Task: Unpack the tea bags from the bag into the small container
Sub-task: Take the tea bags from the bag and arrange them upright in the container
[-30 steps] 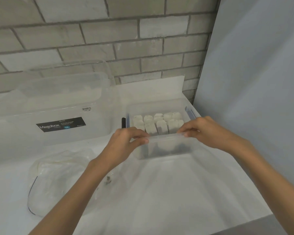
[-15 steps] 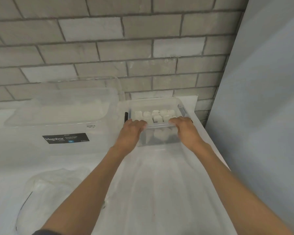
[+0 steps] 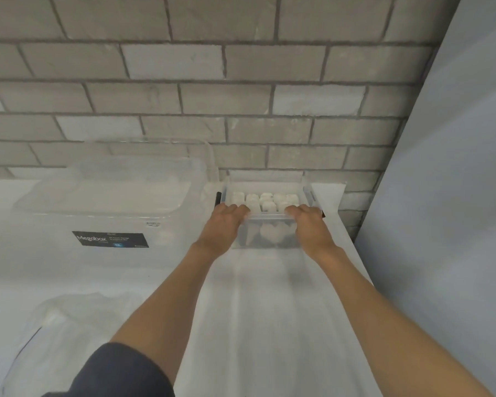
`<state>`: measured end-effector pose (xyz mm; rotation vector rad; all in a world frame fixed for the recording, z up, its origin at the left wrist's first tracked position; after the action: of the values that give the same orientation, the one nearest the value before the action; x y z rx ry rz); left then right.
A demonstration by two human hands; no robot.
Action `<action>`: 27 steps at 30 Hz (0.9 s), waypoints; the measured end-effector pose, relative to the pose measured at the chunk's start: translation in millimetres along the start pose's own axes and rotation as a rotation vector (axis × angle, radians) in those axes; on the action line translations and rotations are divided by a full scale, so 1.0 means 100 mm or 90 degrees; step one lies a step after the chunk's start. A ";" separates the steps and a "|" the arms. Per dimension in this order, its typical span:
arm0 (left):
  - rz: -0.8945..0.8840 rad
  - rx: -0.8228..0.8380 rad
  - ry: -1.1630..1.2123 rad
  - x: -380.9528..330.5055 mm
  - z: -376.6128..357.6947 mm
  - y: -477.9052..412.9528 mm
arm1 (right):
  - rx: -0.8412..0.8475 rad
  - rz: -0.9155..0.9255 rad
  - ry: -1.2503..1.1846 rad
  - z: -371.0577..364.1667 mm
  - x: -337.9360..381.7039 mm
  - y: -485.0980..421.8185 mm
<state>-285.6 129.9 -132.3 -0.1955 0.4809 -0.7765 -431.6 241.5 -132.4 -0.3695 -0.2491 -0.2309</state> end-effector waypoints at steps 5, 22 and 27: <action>-0.003 0.032 -0.011 0.04 -0.04 -0.05 | 0.037 0.020 0.025 0.06 0.04 -0.02; 0.004 0.097 0.231 0.37 1.37 1.07 | -0.033 0.211 -0.154 0.46 1.75 0.56; 0.143 0.020 0.187 1.55 1.97 1.77 | 0.173 0.149 -0.254 -0.10 2.48 0.98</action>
<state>14.9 142.9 -73.9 0.0035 0.7548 -0.5932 -169.8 283.0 -103.7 -0.1692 -0.6182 0.1108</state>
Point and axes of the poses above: each hand's wrist, its own y-axis away from the middle knuckle, its own z-axis out of the back of the hand, x = y × z, the point moved 7 cm from there along -y, towards the middle knuckle, and after that the axes turned 14 degrees about z, right-handed, at the moved point
